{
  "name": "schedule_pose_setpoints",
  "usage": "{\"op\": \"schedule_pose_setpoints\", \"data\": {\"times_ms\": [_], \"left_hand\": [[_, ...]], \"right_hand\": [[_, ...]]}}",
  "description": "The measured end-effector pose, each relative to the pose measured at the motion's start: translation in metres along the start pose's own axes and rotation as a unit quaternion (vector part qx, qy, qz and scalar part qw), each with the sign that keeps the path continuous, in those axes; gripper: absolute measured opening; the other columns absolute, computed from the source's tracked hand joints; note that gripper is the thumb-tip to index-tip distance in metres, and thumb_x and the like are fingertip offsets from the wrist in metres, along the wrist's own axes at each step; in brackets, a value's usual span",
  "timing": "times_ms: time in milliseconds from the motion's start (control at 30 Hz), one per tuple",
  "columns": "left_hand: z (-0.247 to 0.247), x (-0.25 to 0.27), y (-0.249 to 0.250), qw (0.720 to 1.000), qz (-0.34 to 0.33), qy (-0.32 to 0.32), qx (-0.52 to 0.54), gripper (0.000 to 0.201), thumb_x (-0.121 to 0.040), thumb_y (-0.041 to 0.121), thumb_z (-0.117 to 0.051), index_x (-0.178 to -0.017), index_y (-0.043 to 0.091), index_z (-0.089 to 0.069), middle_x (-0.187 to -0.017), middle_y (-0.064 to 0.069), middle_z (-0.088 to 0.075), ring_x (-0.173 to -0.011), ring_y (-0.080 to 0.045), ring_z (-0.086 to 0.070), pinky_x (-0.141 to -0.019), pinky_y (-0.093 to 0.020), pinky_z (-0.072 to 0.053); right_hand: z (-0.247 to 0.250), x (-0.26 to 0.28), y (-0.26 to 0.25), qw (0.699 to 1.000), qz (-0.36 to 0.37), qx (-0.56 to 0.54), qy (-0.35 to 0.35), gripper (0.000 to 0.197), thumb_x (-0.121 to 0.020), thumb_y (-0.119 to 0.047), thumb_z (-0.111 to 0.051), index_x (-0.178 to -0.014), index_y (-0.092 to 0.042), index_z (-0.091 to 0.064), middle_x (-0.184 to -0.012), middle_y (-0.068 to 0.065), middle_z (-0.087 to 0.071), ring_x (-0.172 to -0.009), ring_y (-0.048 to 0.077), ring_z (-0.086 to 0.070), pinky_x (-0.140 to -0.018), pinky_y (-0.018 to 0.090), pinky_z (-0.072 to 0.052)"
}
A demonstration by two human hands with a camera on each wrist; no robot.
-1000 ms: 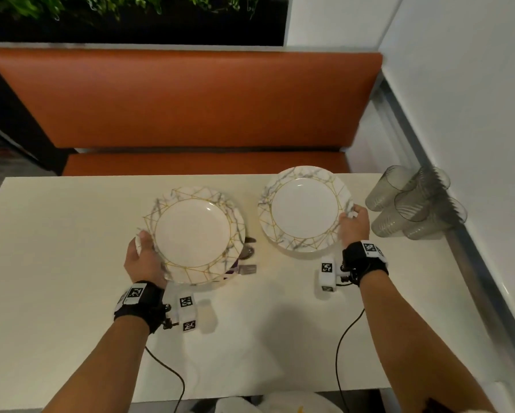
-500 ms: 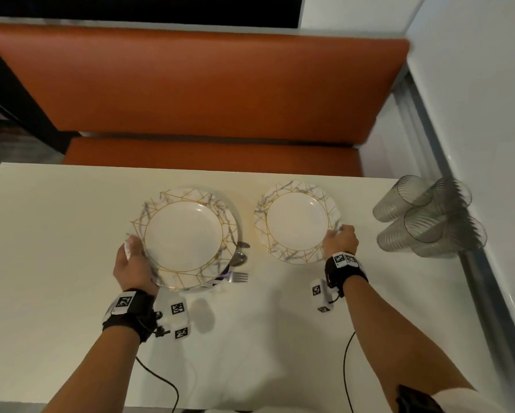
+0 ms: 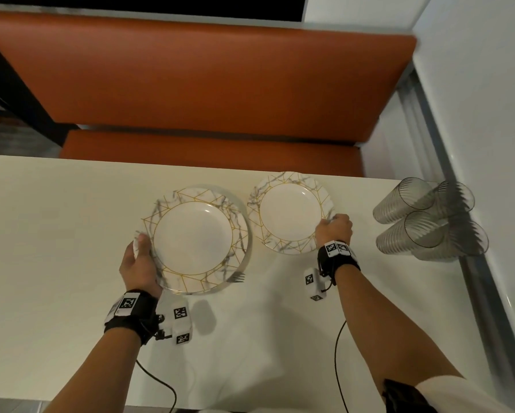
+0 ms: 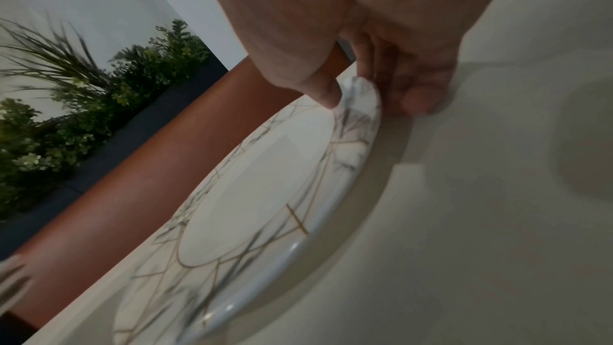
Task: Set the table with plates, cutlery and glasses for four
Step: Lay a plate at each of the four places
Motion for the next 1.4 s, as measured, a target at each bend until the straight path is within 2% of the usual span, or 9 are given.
{"op": "schedule_pose_setpoints", "data": {"times_ms": [133, 367, 467, 567, 600, 633, 933, 1133, 1400], "left_hand": [[-0.008, 0.005, 0.000, 0.999, -0.004, -0.030, -0.012, 0.037, -0.100, 0.051, -0.061, -0.119, 0.022, -0.072, -0.110, 0.002, -0.076, -0.107, -0.019, -0.070, -0.088, -0.030, -0.054], [-0.020, 0.027, -0.010, 0.995, 0.021, -0.092, -0.017, 0.033, -0.098, 0.053, -0.064, -0.116, 0.027, -0.072, -0.112, -0.001, -0.078, -0.111, -0.023, -0.071, -0.101, -0.042, -0.055], [-0.019, 0.038, -0.016, 0.993, 0.034, -0.109, -0.003, 0.041, -0.097, 0.054, -0.065, -0.124, 0.023, -0.070, -0.112, -0.004, -0.077, -0.112, -0.023, -0.071, -0.099, -0.042, -0.056], [-0.010, 0.049, -0.020, 0.992, 0.043, -0.117, -0.008, 0.045, -0.093, 0.063, -0.064, -0.118, 0.026, -0.072, -0.114, -0.030, -0.053, -0.098, -0.015, -0.066, -0.091, -0.042, -0.057], [-0.004, 0.050, -0.023, 0.992, 0.044, -0.118, -0.006, 0.047, -0.092, 0.065, -0.064, -0.119, 0.027, -0.073, -0.100, 0.014, -0.065, -0.094, -0.017, -0.066, -0.089, -0.039, -0.056], [0.003, 0.050, -0.026, 0.992, 0.046, -0.115, 0.000, 0.048, -0.093, 0.063, -0.065, -0.122, 0.026, -0.073, -0.102, -0.007, -0.077, -0.102, -0.021, -0.070, -0.093, -0.041, -0.056], [0.055, 0.053, -0.028, 0.996, -0.026, -0.080, -0.030, 0.038, -0.103, 0.044, -0.060, -0.124, 0.015, -0.070, -0.112, -0.002, -0.074, -0.112, -0.024, -0.068, -0.093, -0.032, -0.053], [0.107, 0.051, -0.031, 0.997, -0.042, -0.062, -0.035, 0.040, -0.105, 0.041, -0.057, -0.131, 0.012, -0.066, -0.115, -0.002, -0.068, -0.107, -0.023, -0.064, -0.095, -0.031, -0.049], [0.163, 0.038, -0.046, 0.997, -0.037, -0.047, -0.057, 0.041, -0.099, 0.051, -0.062, -0.122, 0.019, -0.073, -0.119, -0.012, -0.075, -0.118, -0.034, -0.069, -0.102, -0.054, -0.055]], "right_hand": [[0.013, 0.023, -0.035, 0.988, 0.133, 0.053, 0.059, 0.043, -0.087, -0.021, -0.065, -0.128, -0.015, -0.053, -0.122, 0.011, -0.056, -0.115, 0.032, -0.051, -0.093, 0.045, -0.049], [-0.052, 0.121, -0.108, 0.937, 0.267, -0.032, -0.224, 0.063, -0.086, -0.060, -0.064, -0.133, -0.022, -0.049, -0.125, -0.001, -0.053, -0.111, 0.017, -0.056, -0.095, 0.037, -0.052], [-0.065, 0.139, -0.109, 0.928, 0.284, 0.043, -0.237, 0.071, -0.080, -0.046, -0.077, -0.138, -0.017, -0.048, -0.133, 0.005, -0.050, -0.122, 0.024, -0.051, -0.103, 0.039, -0.047], [-0.057, 0.140, -0.099, 0.948, 0.240, 0.001, -0.210, 0.062, -0.085, -0.029, -0.078, -0.137, -0.013, -0.049, -0.129, 0.008, -0.059, -0.119, 0.028, -0.058, -0.095, 0.032, -0.050], [-0.052, 0.138, -0.092, 0.954, 0.218, -0.025, -0.202, 0.059, -0.086, -0.025, -0.076, -0.137, -0.013, -0.049, -0.125, 0.009, -0.063, -0.115, 0.028, -0.061, -0.090, 0.030, -0.051], [-0.044, 0.138, -0.086, 0.959, 0.201, -0.048, -0.195, 0.056, -0.087, -0.022, -0.076, -0.136, -0.013, -0.050, -0.121, 0.007, -0.064, -0.110, 0.026, -0.063, -0.086, 0.028, -0.051], [0.022, 0.134, 0.024, 0.976, 0.078, -0.176, -0.098, 0.040, -0.090, -0.020, -0.070, -0.127, -0.013, -0.057, -0.110, 0.004, -0.066, -0.091, 0.020, -0.063, -0.063, 0.022, -0.046], [0.040, 0.155, 0.150, 0.981, -0.050, -0.187, -0.011, 0.045, -0.088, -0.023, -0.073, -0.129, -0.012, -0.057, -0.122, 0.009, -0.064, -0.105, 0.027, -0.062, -0.092, 0.038, -0.053], [0.026, 0.204, 0.230, 0.976, -0.113, -0.185, 0.036, 0.044, -0.092, -0.017, -0.068, -0.133, -0.008, -0.052, -0.125, 0.014, -0.062, -0.098, 0.027, -0.059, -0.082, 0.032, -0.049]]}}
Point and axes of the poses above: each hand's wrist, its own x-axis away from the middle knuckle, its own z-axis out of the back of the hand, y = z × x, the point moved 9 cm from there along -x, towards the middle knuckle
